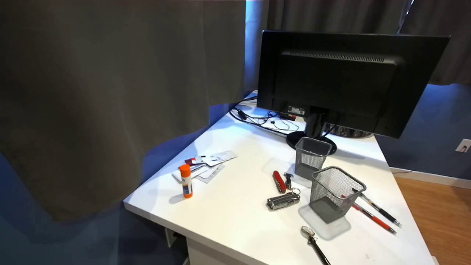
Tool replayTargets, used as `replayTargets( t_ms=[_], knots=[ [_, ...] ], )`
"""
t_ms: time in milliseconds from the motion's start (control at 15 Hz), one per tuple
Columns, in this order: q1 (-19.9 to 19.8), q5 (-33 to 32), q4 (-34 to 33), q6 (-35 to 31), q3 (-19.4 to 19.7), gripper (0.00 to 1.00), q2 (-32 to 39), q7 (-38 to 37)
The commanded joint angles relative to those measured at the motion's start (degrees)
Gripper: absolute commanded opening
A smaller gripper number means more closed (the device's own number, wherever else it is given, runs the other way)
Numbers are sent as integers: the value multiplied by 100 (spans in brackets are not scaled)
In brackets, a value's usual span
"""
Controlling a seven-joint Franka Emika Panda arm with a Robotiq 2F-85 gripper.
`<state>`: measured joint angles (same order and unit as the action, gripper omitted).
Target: Put the small bins together
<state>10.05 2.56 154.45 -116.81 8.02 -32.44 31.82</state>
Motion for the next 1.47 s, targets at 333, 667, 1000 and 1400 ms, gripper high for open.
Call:
replayTargets(
  t_ms=[333,667,1000,1400],
  knots=[
    [1645,747,-315,-227,-1231,100,882,612],
    [1870,676,-902,-354,-1773,100,1848,1020],
    [1684,635,-1021,-301,-2145,100,2026,1047],
    [1654,630,-1210,-315,-2211,100,2274,1102]
  ],
)
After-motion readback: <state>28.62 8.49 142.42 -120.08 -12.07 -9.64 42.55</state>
